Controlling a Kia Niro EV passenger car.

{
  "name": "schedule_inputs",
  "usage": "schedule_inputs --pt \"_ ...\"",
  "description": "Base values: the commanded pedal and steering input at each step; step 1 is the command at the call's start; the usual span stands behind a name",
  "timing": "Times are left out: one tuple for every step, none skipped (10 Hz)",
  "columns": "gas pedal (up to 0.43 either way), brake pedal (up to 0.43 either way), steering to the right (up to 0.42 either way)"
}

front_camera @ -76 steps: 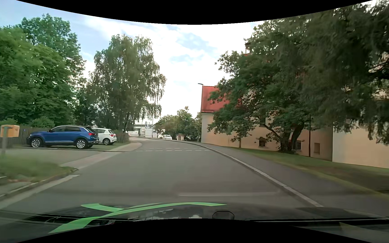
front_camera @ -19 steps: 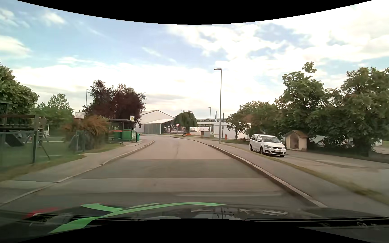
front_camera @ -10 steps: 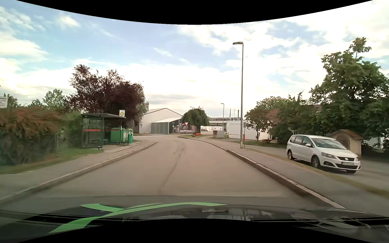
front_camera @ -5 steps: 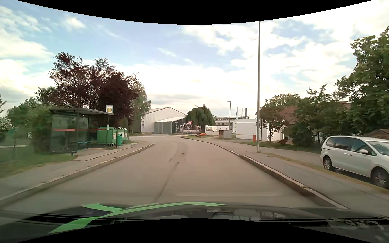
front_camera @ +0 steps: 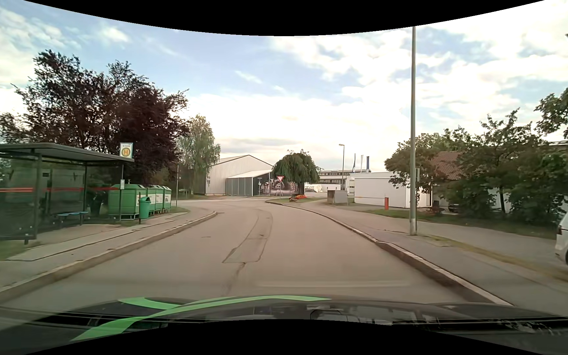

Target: Follow the waypoints while adhering to traffic rules and regulations

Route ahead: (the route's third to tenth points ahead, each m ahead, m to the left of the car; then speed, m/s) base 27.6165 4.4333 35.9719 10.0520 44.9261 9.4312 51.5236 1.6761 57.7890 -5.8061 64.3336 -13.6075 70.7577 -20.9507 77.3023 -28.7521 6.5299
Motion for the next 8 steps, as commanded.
schedule_inputs --pt "0.047 0.0 -0.022" --pt "0.047 0.0 -0.024" --pt "0.047 0.0 -0.024" --pt "0.047 0.0 -0.025" --pt "0.047 0.0 -0.025" --pt "0.047 0.0 -0.027" --pt "0.039 0.0 -0.03" --pt "0.039 0.0 -0.034"
